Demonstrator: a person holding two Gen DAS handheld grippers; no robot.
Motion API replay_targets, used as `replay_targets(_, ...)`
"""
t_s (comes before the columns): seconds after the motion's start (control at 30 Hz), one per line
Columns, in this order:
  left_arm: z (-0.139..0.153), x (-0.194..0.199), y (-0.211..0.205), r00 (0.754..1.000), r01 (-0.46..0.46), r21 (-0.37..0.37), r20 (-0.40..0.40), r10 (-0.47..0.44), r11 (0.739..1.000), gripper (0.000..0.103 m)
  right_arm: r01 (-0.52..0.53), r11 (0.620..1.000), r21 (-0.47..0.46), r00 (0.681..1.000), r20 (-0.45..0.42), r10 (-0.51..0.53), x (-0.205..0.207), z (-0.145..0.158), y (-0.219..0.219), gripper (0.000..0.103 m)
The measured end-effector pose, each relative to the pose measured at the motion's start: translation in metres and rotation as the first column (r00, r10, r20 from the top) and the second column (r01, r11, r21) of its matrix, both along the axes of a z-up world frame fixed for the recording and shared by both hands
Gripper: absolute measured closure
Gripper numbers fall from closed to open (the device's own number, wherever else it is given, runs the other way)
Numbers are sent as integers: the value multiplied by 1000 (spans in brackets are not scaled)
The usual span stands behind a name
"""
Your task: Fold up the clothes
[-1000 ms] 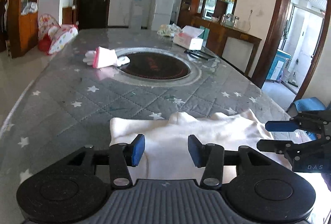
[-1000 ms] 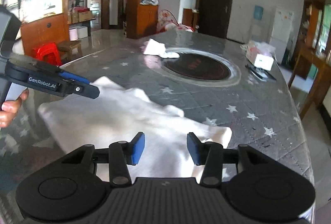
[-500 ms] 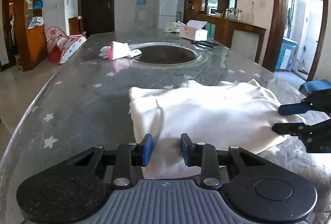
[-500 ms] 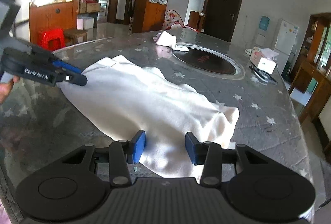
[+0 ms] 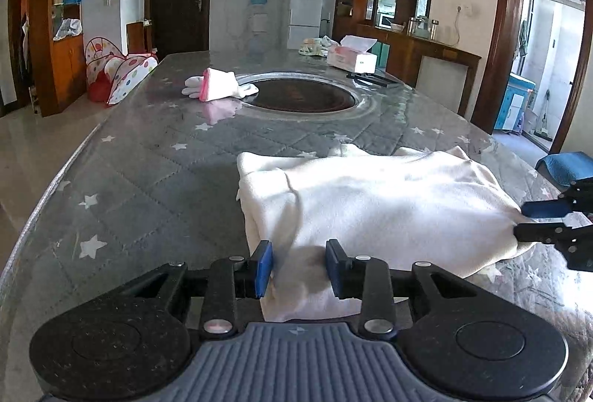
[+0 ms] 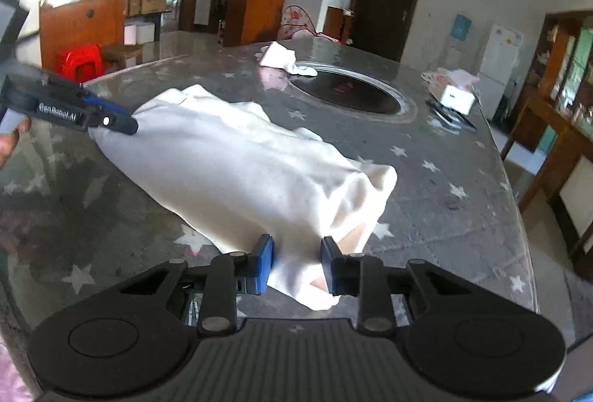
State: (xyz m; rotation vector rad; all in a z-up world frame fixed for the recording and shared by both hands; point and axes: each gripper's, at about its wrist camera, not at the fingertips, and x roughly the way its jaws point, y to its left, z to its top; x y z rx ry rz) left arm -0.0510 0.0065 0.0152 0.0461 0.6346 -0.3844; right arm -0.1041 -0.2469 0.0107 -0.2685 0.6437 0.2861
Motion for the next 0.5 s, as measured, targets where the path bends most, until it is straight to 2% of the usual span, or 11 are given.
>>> replay_targets(0.1, 0, -1, -1, 1000, 0, 8, 4, 0, 1000, 67, -3, 1000, -5, 1000, 20, 3, -6, 6, -1, 77)
replay_targets(0.27, -1, 1, 1, 1000, -9, 1, -5, 9, 1000, 62, 15, 1000, 10, 1000, -27, -15, -4, -6, -6, 77)
replay_targets(0.5, 0, 3, 3, 1000, -15, -7, -17, 15, 1000, 59, 28, 998, 52, 1000, 8, -29, -5, 13, -12, 77)
